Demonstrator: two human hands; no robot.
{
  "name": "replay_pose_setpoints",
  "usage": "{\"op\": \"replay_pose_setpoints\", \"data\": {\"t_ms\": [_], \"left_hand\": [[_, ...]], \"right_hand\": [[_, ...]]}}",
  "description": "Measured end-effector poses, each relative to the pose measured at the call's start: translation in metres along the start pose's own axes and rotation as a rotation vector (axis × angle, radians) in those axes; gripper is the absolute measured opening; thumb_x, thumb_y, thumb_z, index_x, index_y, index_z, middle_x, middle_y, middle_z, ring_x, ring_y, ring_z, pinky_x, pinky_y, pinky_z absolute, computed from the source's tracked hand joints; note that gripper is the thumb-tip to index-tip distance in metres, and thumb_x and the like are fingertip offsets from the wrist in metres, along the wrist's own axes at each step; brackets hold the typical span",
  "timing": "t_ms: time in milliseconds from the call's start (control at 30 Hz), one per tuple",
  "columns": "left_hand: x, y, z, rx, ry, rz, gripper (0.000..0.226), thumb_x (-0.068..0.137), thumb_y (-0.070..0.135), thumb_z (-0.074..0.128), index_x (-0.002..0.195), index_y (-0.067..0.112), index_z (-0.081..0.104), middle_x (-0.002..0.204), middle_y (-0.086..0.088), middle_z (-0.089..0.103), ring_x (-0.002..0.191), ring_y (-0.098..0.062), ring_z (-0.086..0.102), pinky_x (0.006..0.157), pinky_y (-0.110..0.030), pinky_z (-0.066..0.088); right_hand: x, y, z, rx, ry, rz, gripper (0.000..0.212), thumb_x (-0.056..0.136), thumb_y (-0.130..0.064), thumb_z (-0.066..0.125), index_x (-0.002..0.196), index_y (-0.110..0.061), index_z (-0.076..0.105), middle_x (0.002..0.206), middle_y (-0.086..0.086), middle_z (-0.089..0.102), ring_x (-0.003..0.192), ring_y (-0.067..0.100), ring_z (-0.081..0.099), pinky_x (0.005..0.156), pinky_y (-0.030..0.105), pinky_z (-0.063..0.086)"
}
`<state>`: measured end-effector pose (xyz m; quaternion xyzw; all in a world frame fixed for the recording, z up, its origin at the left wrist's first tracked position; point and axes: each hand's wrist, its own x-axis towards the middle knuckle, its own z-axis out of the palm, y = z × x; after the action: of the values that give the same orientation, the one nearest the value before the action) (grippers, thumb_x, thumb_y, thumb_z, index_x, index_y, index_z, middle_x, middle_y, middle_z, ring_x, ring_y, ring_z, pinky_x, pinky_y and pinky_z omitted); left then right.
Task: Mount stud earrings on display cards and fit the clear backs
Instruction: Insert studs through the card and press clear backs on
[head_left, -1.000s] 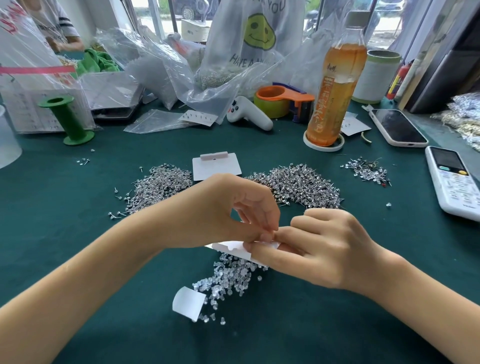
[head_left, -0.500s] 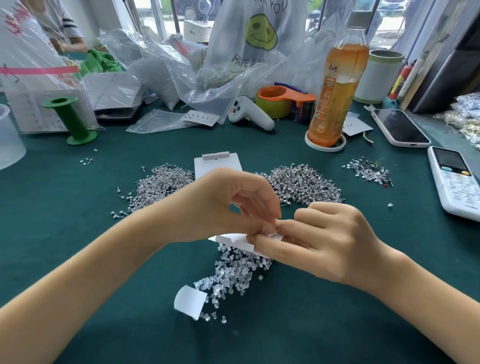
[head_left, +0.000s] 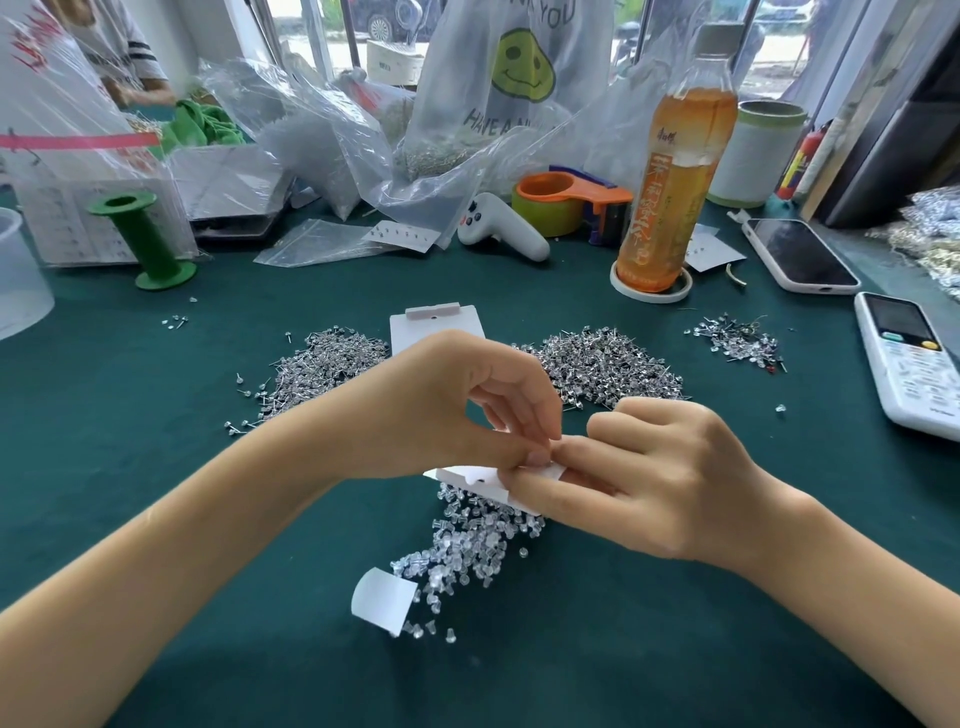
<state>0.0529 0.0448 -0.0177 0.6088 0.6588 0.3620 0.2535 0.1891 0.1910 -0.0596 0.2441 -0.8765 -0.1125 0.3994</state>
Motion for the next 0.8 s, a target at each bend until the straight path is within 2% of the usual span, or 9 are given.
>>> {"op": "replay_pose_setpoints", "data": {"t_ms": [300, 467, 533, 600, 700, 733, 800], "left_hand": [[0.006, 0.002, -0.003, 0.055, -0.039, -0.010, 0.015, 0.075, 0.003, 0.078, 0.083, 0.011, 0.068, 0.080, 0.004, 0.072, 0.076, -0.006, 0.067, 0.079, -0.022, 0.052], [0.009, 0.004, -0.006, 0.060, -0.067, -0.029, 0.016, 0.074, 0.003, 0.078, 0.082, 0.012, 0.067, 0.080, 0.004, 0.072, 0.077, -0.006, 0.066, 0.079, -0.018, 0.051], [0.009, 0.004, -0.005, 0.046, -0.055, -0.032, 0.017, 0.076, 0.001, 0.076, 0.086, 0.011, 0.066, 0.083, 0.000, 0.072, 0.079, -0.009, 0.067, 0.081, -0.021, 0.051], [0.009, 0.005, -0.006, -0.020, -0.010, -0.029, 0.019, 0.080, 0.003, 0.073, 0.097, 0.007, 0.065, 0.086, -0.005, 0.071, 0.081, -0.012, 0.067, 0.083, -0.025, 0.052], [0.008, 0.005, -0.014, -0.166, 0.186, -0.018, 0.027, 0.086, 0.020, 0.059, 0.107, 0.004, 0.063, 0.091, -0.008, 0.069, 0.084, -0.014, 0.065, 0.083, -0.026, 0.052], [0.007, 0.003, -0.018, -0.199, 0.270, -0.023, 0.029, 0.087, 0.023, 0.054, 0.106, 0.005, 0.063, 0.093, -0.008, 0.069, 0.084, -0.014, 0.065, 0.082, -0.024, 0.052], [0.004, -0.002, -0.026, -0.207, 0.372, -0.053, 0.030, 0.088, 0.027, 0.049, 0.103, 0.006, 0.065, 0.093, -0.007, 0.070, 0.083, -0.012, 0.066, 0.078, -0.018, 0.050]], "right_hand": [[0.003, -0.002, 0.001, -0.052, -0.025, -0.007, 0.014, 0.078, -0.009, 0.070, 0.079, -0.023, 0.074, 0.051, -0.003, 0.044, 0.045, 0.018, 0.028, 0.040, 0.027, 0.030], [0.005, -0.002, 0.000, -0.095, 0.021, -0.030, 0.019, 0.086, -0.012, 0.063, 0.076, -0.024, 0.073, 0.051, -0.004, 0.042, 0.048, 0.018, 0.024, 0.043, 0.026, 0.025], [0.005, 0.000, 0.001, -0.092, 0.027, -0.026, 0.021, 0.089, -0.012, 0.061, 0.079, -0.023, 0.075, 0.052, -0.002, 0.047, 0.046, 0.018, 0.029, 0.041, 0.026, 0.029], [0.004, 0.005, 0.000, -0.035, 0.037, 0.020, 0.017, 0.090, -0.010, 0.063, 0.086, -0.021, 0.076, 0.057, 0.001, 0.058, 0.044, 0.019, 0.041, 0.041, 0.026, 0.037], [0.002, 0.009, 0.001, 0.230, 0.079, 0.267, 0.011, 0.088, -0.010, 0.067, 0.092, -0.012, 0.077, 0.072, 0.004, 0.072, 0.053, 0.022, 0.062, 0.047, 0.028, 0.049], [0.003, 0.008, 0.001, 0.360, 0.092, 0.409, 0.009, 0.087, -0.014, 0.069, 0.093, -0.014, 0.076, 0.073, 0.003, 0.073, 0.053, 0.020, 0.062, 0.049, 0.026, 0.049], [0.005, 0.006, 0.000, 0.653, 0.106, 0.760, 0.011, 0.084, -0.024, 0.071, 0.093, -0.029, 0.074, 0.065, -0.001, 0.069, 0.045, 0.015, 0.048, 0.047, 0.020, 0.039]]}}
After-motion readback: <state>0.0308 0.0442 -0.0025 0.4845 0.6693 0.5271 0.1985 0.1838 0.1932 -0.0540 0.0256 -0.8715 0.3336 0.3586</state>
